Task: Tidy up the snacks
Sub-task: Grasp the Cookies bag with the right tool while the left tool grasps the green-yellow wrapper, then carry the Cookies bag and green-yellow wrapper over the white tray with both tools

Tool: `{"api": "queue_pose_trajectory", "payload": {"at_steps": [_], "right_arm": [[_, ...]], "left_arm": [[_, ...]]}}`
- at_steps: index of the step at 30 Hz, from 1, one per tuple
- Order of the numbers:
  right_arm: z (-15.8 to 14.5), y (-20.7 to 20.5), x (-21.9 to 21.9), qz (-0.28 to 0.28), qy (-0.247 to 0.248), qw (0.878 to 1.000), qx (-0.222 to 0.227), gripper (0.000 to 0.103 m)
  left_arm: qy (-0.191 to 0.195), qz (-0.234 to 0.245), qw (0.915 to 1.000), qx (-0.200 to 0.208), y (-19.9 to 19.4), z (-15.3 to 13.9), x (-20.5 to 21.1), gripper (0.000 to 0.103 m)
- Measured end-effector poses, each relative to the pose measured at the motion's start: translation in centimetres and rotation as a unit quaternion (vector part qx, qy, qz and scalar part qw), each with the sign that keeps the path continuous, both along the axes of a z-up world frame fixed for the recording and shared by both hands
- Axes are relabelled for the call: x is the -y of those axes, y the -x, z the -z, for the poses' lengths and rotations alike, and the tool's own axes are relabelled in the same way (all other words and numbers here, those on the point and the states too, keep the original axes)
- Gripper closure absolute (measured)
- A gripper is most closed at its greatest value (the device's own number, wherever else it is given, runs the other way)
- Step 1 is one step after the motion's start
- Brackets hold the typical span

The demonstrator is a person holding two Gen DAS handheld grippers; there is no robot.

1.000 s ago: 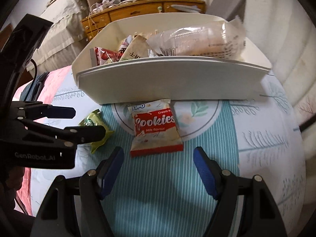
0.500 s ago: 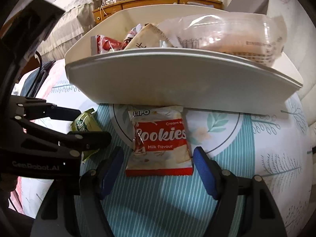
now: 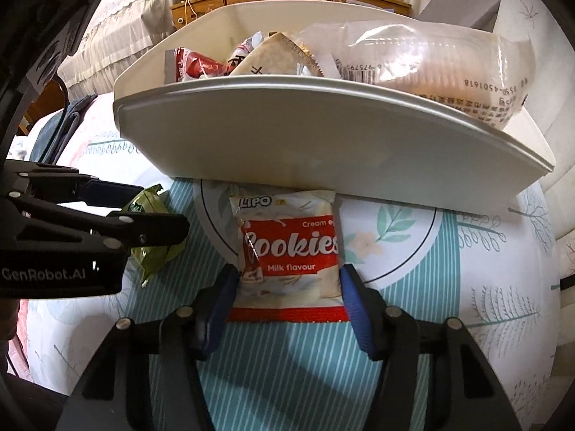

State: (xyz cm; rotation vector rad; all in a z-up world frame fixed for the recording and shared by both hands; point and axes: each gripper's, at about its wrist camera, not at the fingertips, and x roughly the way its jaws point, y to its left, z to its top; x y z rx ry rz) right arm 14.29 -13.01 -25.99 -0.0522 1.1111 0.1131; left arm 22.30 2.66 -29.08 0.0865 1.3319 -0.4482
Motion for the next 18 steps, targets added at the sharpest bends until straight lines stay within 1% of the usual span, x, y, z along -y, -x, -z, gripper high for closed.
{"api": "queue_pose_trajectory", "payload": {"at_steps": [4, 8, 10, 18], "right_arm": [[-0.1, 0.1, -0.9, 0.011, -0.002, 1.0, -0.016, 0.047], [-0.1, 0.2, -2.8, 0.016, -0.005, 0.999, -0.029, 0.048], [-0.2, 0.5, -3.5, 0.021, -0.008, 0.999, -0.036, 0.049], [-0.3, 2.0, -7.3, 0.059, -0.045, 0.995, -0.069, 0.051]], "left_arm": [[0.001, -0.004, 1.0, -0.004, 1.1, -0.2, -1.4, 0.052], [0.002, -0.009, 0.9999, -0.005, 2.5, -0.6, -3.6, 0.052], [-0.005, -0.014, 0.9999, -0.008, 3.2, -0.9, -4.9, 0.052], [0.004, -0.036, 0.9993, -0.003, 5.1, -3.1, -10.7, 0.052]]}}
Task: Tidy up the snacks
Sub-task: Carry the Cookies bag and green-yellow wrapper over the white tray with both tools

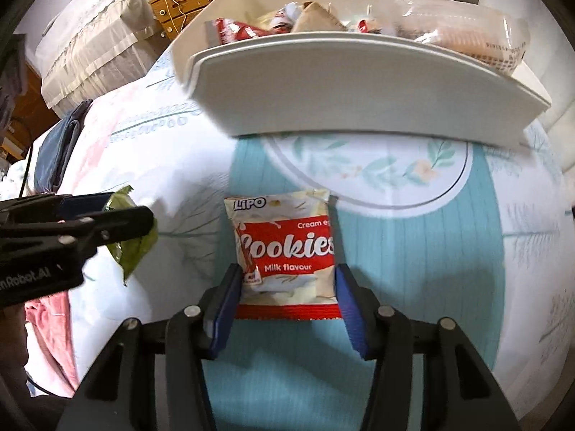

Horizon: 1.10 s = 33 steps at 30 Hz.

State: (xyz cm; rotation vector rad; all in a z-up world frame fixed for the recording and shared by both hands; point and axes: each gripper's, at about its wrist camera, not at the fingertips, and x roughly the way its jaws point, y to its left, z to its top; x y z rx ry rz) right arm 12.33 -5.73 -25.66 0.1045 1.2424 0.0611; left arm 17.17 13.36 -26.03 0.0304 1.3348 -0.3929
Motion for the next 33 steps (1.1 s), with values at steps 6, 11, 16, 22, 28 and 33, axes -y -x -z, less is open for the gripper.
{"api": "queue_pose_trajectory", "payload": {"at_steps": [6, 11, 16, 22, 28, 33], "right_arm": [[-2.2, 1.1, -3.2, -0.009, -0.005, 1.0, 0.011, 0.052], [-5.4, 1.6, -5.0, -0.034, 0.002, 0.999, 0.041, 0.052], [-8.8, 1.9, -3.4, -0.046, -0.002, 0.997, 0.066, 0.052], [-13.1, 0.8, -1.2, -0.06, -0.014, 0.991, 0.115, 0.052], [-15.7, -0.7, 2.8, -0.067, -0.031, 0.986, 0.146, 0.052], [-16.8, -2.2, 6.8, -0.064, -0.044, 0.983, 0.166, 0.052]], "left_arm": [[0.029, -0.031, 0.9988, -0.024, 0.3, -2.1, -3.5, 0.052], [0.065, -0.059, 0.9959, -0.023, -0.5, -4.3, -4.5, 0.052], [0.074, -0.082, 0.9938, -0.008, -1.4, -7.1, -4.3, 0.052], [0.068, -0.087, 0.9939, 0.0, -2.1, -9.8, -2.0, 0.052], [0.068, -0.099, 0.9927, 0.011, -3.4, -12.1, 1.8, 0.052], [0.058, -0.106, 0.9926, 0.016, -5.2, -13.5, 5.6, 0.052]]}}
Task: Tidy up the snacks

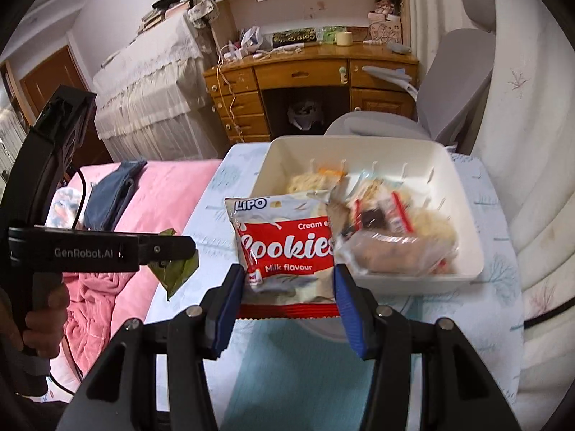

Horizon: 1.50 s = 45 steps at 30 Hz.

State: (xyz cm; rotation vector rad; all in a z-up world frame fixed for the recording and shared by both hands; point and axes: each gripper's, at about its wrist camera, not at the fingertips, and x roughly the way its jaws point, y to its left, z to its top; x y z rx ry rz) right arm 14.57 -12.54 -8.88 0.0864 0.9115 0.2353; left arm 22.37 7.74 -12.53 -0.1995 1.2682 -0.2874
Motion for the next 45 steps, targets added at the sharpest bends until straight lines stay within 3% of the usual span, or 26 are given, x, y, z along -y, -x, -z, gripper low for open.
{"api": "queue_pose_trajectory", "payload": {"at_steps": [8, 20, 22, 24, 26, 28, 31, 40, 45], "right_arm": [[-1.1, -3.0, 5.6, -0.01, -0.025, 0.999, 0.041, 0.052], [0.3, -7.2, 10.2, -0.017, -0.037, 0.999, 0.03, 0.05], [0.4, -7.3, 10.4, -0.015, -0.043, 0.999, 0.028, 0.049], [0.5, -7.3, 10.6, -0.011, -0.049, 0.999, 0.021, 0.046], [0.7, -7.2, 10.8, -0.003, -0.06, 0.998, 0.009, 0.04], [0.8, -6.9, 10.8, 0.007, -0.062, 0.998, 0.002, 0.029], [0.8, -5.9, 10.6, 0.023, -0.06, 0.998, -0.004, 0.022], [1.8, 0.4, 9.1, 0.081, -0.064, 0.993, -0.05, 0.018], [2.8, 5.1, 8.1, 0.107, -0.07, 0.987, -0.099, 0.017]], "left_arm": [[-0.029, -0.019, 0.9994, 0.009, -3.3, -0.7, 4.9, 0.052], [-0.029, -0.059, 0.9974, 0.027, -7.2, -0.9, 8.2, 0.051], [-0.033, -0.062, 0.997, 0.032, -7.2, -1.1, 8.3, 0.047], [-0.028, -0.064, 0.9966, 0.042, -7.0, -1.5, 8.1, 0.027], [-0.026, -0.07, 0.9961, 0.048, -6.8, -1.8, 7.7, 0.023], [-0.026, -0.072, 0.9959, 0.048, -6.4, -1.9, 7.3, 0.023], [-0.031, -0.077, 0.9956, 0.042, -5.4, -1.6, 6.4, 0.023], [-0.012, -0.066, 0.9976, 0.018, 1.8, -0.1, 2.5, 0.023], [-0.031, -0.076, 0.9966, -0.004, 6.8, 0.3, 0.0, 0.023]]}}
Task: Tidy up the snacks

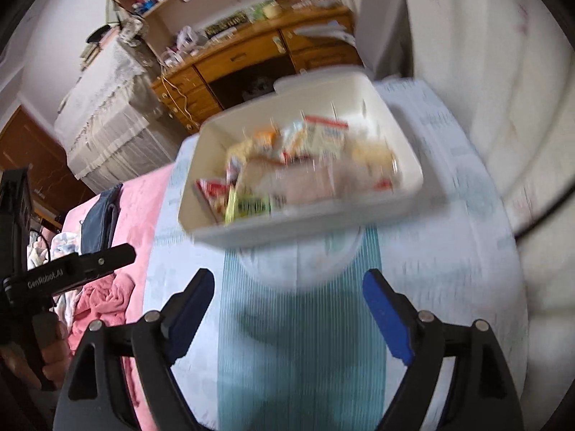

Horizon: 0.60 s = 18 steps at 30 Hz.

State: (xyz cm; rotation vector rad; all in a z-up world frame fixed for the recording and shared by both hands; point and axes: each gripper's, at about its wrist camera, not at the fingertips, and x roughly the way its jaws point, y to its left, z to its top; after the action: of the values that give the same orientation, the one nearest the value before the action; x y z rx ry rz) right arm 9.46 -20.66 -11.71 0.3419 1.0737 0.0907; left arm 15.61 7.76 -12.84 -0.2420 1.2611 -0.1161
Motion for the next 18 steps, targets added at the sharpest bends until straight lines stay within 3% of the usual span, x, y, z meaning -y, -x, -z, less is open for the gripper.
{"api": "queue_pose_trajectory", "payload": {"at_steps": [4, 10, 18], "right_arm": [[-0.2, 2.6, -0.2, -0.007, -0.006, 1.0, -0.028, 0.017], [-3.2, 5.3, 0.6, -0.023, -0.004, 0.998, -0.06, 0.017], [-9.6, 6.9, 1.2, -0.044, -0.006, 0.999, -0.025, 0.009]], "left_arm": [[0.0, -0.009, 1.0, 0.0, 3.5, -1.3, -0.7, 0.023], [0.011, 0.0, 0.9992, 0.038, 7.1, -5.9, 0.9, 0.023], [-0.004, 0.02, 0.9969, 0.076, 8.5, -11.3, 4.3, 0.017]]}}
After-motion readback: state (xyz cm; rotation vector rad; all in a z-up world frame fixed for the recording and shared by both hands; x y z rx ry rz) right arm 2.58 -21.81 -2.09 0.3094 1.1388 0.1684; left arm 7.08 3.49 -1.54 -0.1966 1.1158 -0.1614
